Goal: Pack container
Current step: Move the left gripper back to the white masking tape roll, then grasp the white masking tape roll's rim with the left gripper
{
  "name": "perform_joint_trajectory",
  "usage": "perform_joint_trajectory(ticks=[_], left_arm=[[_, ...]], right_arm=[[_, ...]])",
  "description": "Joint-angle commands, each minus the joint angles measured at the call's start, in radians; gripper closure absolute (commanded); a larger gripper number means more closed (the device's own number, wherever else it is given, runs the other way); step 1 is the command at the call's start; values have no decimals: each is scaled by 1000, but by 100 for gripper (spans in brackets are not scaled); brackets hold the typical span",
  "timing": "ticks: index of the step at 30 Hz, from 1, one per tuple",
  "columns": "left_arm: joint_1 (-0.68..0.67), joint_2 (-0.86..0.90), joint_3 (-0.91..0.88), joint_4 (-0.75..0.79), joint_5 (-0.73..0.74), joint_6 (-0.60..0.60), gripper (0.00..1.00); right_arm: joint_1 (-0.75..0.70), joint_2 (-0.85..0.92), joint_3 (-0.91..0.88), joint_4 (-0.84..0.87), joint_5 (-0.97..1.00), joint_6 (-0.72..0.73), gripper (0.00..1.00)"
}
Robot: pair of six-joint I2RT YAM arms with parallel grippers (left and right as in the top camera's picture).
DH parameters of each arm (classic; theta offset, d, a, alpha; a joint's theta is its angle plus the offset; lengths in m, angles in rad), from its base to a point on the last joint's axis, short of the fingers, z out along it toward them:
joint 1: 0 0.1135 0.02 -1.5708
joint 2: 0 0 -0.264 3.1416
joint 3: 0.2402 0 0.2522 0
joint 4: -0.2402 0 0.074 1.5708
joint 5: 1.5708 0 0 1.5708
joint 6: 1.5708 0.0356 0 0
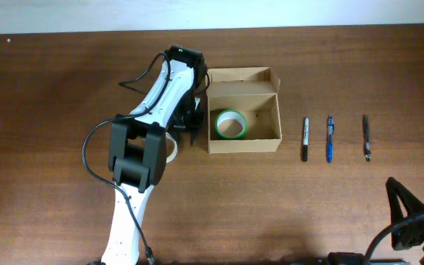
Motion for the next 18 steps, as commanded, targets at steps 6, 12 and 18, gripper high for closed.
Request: perform_joint_trajectory(ticks=[6,12,18], left_arm=[[6,-191,-137,-3,-73,14,65],[2,-273,-174,-3,-95,11,65],[-23,-274,-264,75,-132,4,66]], right_arm=[[38,-2,-5,-6,57,8,1],[38,-2,-5,-6,56,8,1],[38,-2,-5,-6,56,16,1]])
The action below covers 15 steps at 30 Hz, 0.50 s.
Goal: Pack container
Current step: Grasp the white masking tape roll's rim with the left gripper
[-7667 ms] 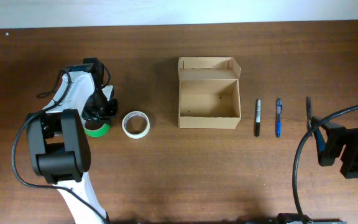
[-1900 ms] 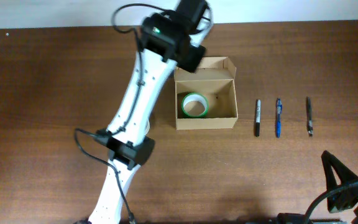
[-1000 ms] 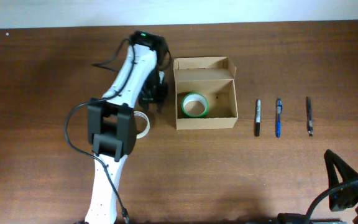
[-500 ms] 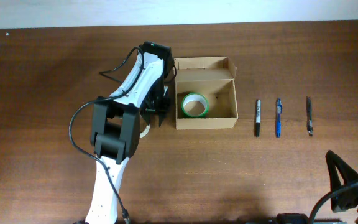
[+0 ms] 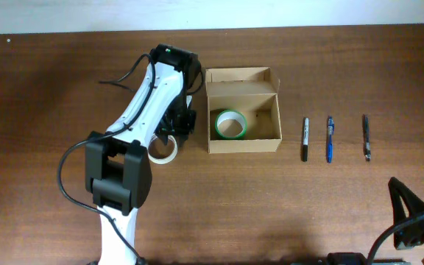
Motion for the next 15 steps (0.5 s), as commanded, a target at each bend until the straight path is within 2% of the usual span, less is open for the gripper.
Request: perform_joint_trajectory(ticks=[1,9,15], left_arm=[[-16,-4,-84,57,-36,2,68],[-27,-61,-278,306,-54,-14,68],[-27,-116,-405,430,-109,-32,67]], right_arm=[[10,-2,-5,-6,15,16,1],[10,-2,-5,-6,16,17,1],[10,-2,-5,-6,16,17,1]])
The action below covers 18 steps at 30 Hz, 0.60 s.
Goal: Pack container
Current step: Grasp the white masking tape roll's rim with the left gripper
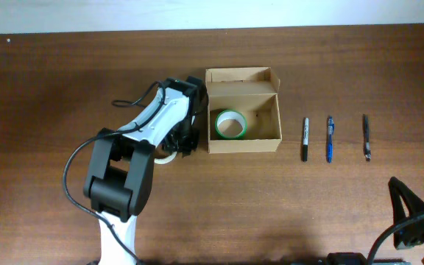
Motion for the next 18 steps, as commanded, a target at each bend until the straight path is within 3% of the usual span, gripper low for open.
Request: perform_joint_trajectory(ticks=[1,18], left_arm=[[1,-63,-50,29,-44,-21,67],[1,-63,-54,100,-80,6,67]], right_arm=[[10,-2,-5,-6,15,11,1],[10,-2,-5,-7,15,11,1]])
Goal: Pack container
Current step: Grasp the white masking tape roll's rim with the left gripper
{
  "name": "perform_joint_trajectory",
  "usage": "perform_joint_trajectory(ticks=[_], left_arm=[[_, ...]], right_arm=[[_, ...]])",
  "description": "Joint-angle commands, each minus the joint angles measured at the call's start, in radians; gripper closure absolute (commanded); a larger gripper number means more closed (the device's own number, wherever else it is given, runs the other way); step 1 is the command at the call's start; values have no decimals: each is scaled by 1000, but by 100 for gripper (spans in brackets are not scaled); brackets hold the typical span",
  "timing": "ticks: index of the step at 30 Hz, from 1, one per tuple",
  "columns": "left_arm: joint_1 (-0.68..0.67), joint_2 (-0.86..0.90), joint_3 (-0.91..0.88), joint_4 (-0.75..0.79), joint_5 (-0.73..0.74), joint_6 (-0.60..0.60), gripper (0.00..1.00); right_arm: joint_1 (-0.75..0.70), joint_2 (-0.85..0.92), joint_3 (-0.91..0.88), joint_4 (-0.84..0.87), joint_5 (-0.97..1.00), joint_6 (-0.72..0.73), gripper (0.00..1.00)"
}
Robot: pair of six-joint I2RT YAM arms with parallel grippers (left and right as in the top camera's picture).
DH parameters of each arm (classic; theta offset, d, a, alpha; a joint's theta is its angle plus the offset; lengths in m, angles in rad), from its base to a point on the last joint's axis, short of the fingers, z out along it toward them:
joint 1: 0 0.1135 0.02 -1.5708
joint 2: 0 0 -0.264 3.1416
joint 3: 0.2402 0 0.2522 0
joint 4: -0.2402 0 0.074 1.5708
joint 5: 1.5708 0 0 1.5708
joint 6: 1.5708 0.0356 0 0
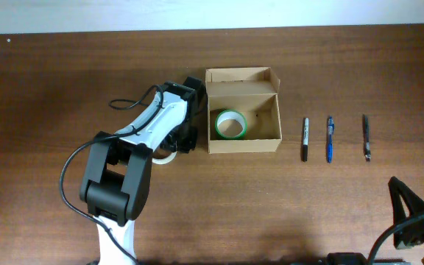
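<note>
An open cardboard box stands at the table's middle, with a green tape roll lying flat inside it. Left of the box a white tape roll lies on the table, mostly covered by my left arm. My left gripper is down right at that roll, close to the box's left wall. Its fingers are hidden under the wrist, so whether it is open or shut does not show. My right gripper rests at the bottom right corner, far from everything, and its jaws are unclear.
Right of the box, three pens lie in a row: a black marker, a blue pen and a black pen. The box's back flap is folded open. The white wall edge runs along the far side.
The left arm's elbow has shifted slightly left and lower. The gripper stays over the white roll beside the box. The roll, box and pens have not moved.
At first the left gripper was beside the box's left wall, with the white roll mostly under the arm. Then the wrist stood farther left and the roll showed more. After that the gripper was low on the roll, where it remains.
</note>
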Motion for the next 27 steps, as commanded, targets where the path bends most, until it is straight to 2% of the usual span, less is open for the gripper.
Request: perform_joint_trajectory(ticks=[1,10,24,25,26,27], left_arm=[[1,-30,-9,21,-19,13,67],[1,-30,-18,67,-18,13,67],[1,-30,-126,139,-6,12,67],[1,-30,-126,140,-7,12,68],[1,-30,-126,143,-7,13,78],[1,-30,-126,145,-7,13,94]], right_arm=[[10,-2,-5,-6,15,3,1],[10,-2,-5,-6,15,3,1],[10,-2,-5,-6,-5,3,1],[10,-2,-5,-6,-7,3,1],[10,-2,-5,-6,-7,3,1],[10,-2,-5,-6,-7,3,1]])
